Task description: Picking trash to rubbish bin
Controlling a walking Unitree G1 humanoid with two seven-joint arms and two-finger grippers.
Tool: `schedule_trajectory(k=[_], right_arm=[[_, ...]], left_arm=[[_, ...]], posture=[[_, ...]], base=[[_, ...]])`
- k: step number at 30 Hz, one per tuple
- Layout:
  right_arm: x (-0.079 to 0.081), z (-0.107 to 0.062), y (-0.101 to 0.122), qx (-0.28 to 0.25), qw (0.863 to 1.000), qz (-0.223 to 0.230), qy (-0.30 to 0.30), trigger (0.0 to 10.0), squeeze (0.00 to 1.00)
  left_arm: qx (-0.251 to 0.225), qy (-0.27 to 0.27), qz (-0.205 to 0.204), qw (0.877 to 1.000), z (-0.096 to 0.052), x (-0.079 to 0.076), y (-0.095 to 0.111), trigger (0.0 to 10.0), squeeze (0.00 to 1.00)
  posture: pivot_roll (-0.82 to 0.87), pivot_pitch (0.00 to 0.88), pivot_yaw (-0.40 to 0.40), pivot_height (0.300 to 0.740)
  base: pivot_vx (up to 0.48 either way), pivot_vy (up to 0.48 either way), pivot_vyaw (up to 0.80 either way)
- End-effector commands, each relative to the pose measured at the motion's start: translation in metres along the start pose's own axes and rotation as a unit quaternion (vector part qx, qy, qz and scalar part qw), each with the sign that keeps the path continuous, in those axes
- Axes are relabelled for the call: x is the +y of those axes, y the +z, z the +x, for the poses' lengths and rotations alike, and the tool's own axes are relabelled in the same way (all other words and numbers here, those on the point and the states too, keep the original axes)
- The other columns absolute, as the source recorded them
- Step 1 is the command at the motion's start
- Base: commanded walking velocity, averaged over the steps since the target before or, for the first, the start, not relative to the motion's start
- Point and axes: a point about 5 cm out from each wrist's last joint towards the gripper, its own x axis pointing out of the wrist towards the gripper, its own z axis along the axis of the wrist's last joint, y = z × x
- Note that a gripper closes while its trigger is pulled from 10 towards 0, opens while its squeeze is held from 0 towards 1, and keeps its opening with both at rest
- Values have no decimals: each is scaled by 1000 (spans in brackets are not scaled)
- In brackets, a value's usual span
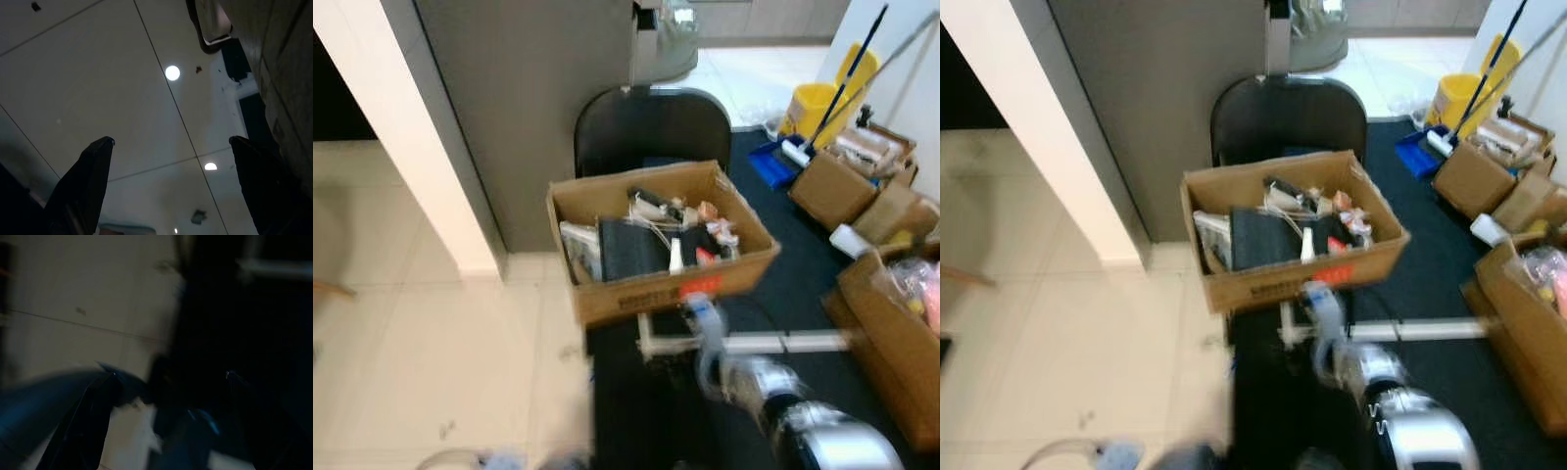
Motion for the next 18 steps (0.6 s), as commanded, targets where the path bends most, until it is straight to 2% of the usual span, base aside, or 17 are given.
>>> schedule_trajectory(k=[1,2,5,6,8,12,14,18], right_arm=[[0,1,-9,14,1000,-9,-22,10000,0],[0,1,-9,14,1000,-9,-22,10000,0],[-5,-1,-19,36,998,-26,-48,10000,0],[-9,-3,-29,50,995,-25,-78,10000,0],[-14,-5,-33,48,993,-21,-110,10000,0],[-23,-10,-42,56,986,-2,-157,10000,0],[-22,-10,-43,57,986,-1,-155,10000,0],[-21,-10,-49,63,986,5,-151,10000,0]], left_arm=[[-56,-3,-7,998,2,-12,30,10000,0],[-56,-3,-7,998,2,-12,30,10000,0],[-56,-3,-7,998,3,-17,30,10000,0],[-55,-3,-8,998,3,-20,29,10000,0],[-53,-3,-8,999,3,-22,27,10000,0],[-45,-6,-7,999,3,-24,22,10000,0],[-42,-6,-6,999,3,-24,21,10000,0],[-33,-5,-14,999,3,-20,16,10000,0]], posture=[[51,27,-20,740],[51,27,-20,740],[50,32,-19,740],[47,35,-17,740],[47,35,-17,740],[44,38,-12,740],[42,39,-11,740],[42,39,-9,740]], base=[[0,0,0],[0,0,0],[0,0,794],[0,0,788],[0,0,753],[0,0,0],[0,0,0],[0,-463,0]])
